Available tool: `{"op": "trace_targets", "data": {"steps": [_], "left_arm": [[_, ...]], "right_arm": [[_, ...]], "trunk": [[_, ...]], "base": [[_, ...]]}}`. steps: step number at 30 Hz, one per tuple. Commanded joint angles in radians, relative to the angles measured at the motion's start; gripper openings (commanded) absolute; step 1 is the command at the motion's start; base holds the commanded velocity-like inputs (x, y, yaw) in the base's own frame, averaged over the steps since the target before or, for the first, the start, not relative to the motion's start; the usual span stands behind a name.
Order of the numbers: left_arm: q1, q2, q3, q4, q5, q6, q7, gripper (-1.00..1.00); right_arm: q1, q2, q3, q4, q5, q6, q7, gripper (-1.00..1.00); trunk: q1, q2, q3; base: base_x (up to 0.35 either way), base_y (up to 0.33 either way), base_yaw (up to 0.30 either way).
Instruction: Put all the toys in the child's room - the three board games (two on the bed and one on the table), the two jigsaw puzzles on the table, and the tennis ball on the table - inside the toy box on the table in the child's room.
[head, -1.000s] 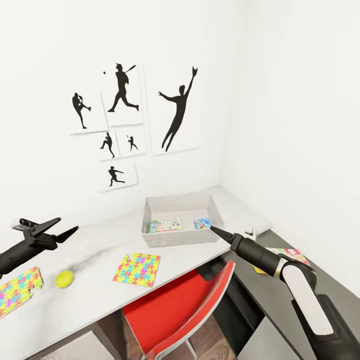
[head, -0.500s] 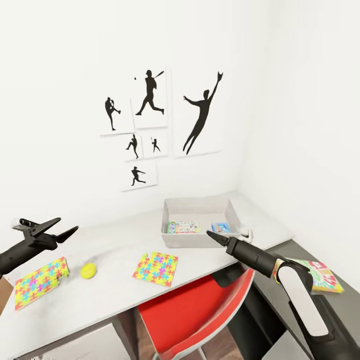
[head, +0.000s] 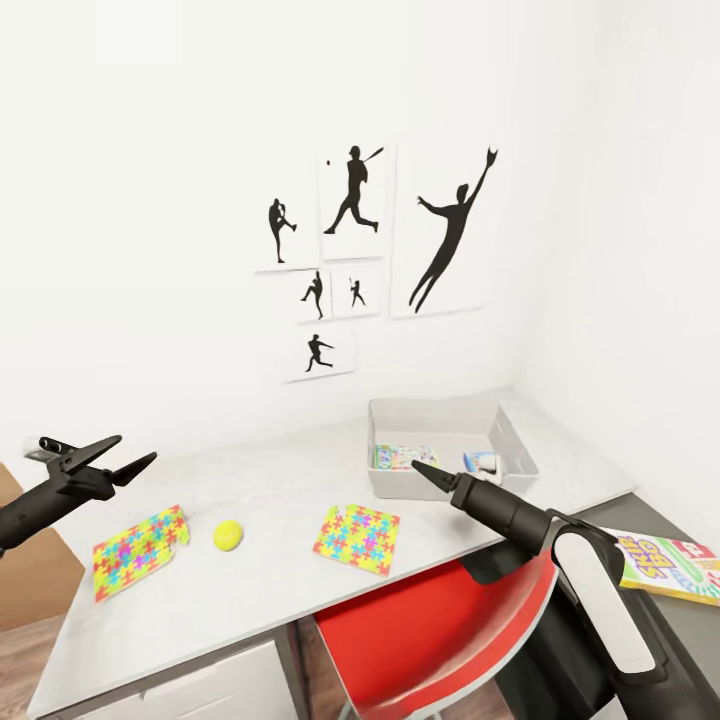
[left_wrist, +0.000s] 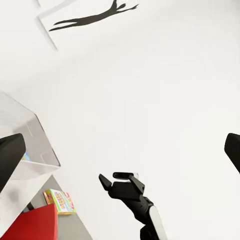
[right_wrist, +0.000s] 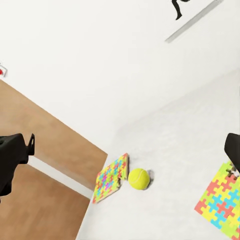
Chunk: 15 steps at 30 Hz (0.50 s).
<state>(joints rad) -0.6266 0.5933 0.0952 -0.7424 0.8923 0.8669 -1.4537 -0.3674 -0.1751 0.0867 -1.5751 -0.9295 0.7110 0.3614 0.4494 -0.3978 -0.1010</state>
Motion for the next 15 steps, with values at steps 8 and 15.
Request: {"op": "trace_targets", "data": {"steps": [8,15], "left_arm": [[-0.001,0.000,-0.001,0.000,0.002,0.011,-0.002,1.00],[-0.001,0.000,-0.001,0.000,0.002,0.009,-0.006,1.00]], "right_arm": [[-0.001,0.000,0.001,0.000,-0.002,-0.002,0.001,1.00],[-0.001,0.000,0.001,0.000,-0.002,-0.002,-0.001,1.00]], "trunk": [[0.001,-0.002,-0.002],[0.001,-0.002,-0.003]], "base": [[0.000,0.005,0.001],[0.000,0.000,0.068]]}}
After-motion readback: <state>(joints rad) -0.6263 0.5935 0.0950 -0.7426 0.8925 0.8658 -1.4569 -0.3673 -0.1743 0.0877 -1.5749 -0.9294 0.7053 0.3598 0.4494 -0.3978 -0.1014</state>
